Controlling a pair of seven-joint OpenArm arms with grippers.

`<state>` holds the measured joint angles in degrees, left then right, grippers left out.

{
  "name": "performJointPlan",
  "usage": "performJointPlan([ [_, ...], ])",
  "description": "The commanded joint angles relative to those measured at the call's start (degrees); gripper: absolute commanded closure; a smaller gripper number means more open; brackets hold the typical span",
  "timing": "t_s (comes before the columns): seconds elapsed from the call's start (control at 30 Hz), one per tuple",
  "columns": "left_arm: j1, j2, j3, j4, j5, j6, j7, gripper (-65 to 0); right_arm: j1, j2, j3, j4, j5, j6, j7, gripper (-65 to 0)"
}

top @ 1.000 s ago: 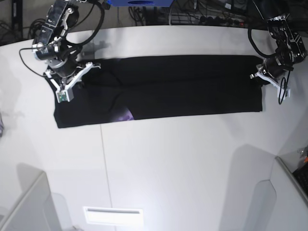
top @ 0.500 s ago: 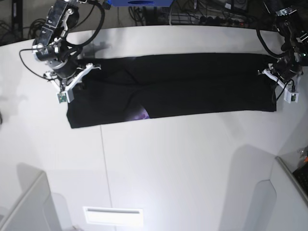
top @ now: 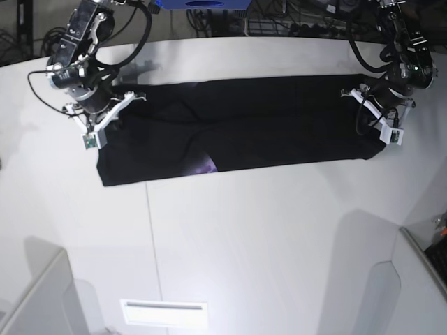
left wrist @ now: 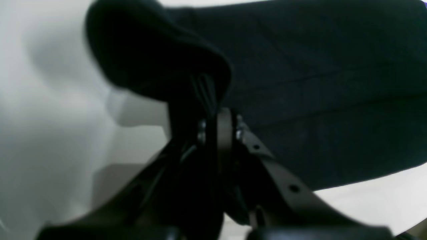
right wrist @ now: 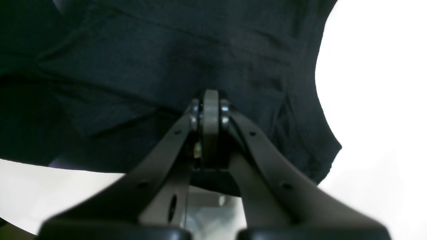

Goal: Fold the T-shirt properly
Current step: 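Fold the strip end with the left gripper toward the right gripper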

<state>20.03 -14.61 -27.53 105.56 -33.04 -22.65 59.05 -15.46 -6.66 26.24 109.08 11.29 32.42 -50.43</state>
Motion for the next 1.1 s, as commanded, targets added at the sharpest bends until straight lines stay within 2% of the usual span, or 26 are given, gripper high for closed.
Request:
performJointPlan([
  [0.0,-0.6,0.1,0.8,1.1,-0.8,0.8,-1.1,0.0,0.4,0.2,-0.1,1.1,0.5,0.1,1.1,0.0],
  [0.33,-3.1,1.6,10.6,1.4,-1.0,6.7,-1.1,0.0,0.4,0.2,0.1,1.1,0.5,0.1,1.1,0.0],
  [0.5,-4.4,3.2,13.9,1.4,-0.9,8.2,-1.1,0.0,0.4,0.2,0.2,1.1,0.5,0.1,1.1,0.0],
  [0.6,-5.3,3.7,17.1,1.4,-1.0,10.9,-1.1,0.0,0.5,0.2,0.2,1.1,0.5,0.1,1.1,0.0],
  [0.73,-6.1,3.9,21.4,1.4,-1.0,12.9,-1.1,0.0,0.5,0.2,0.3,1.1,0.5,0.1,1.1,0.0],
  [1.07,-7.6,6.6,26.3,1.4,-1.0,13.7,-1.0,0.0,0.8,0.3,0.4,1.1,0.5,0.1,1.1,0.0],
])
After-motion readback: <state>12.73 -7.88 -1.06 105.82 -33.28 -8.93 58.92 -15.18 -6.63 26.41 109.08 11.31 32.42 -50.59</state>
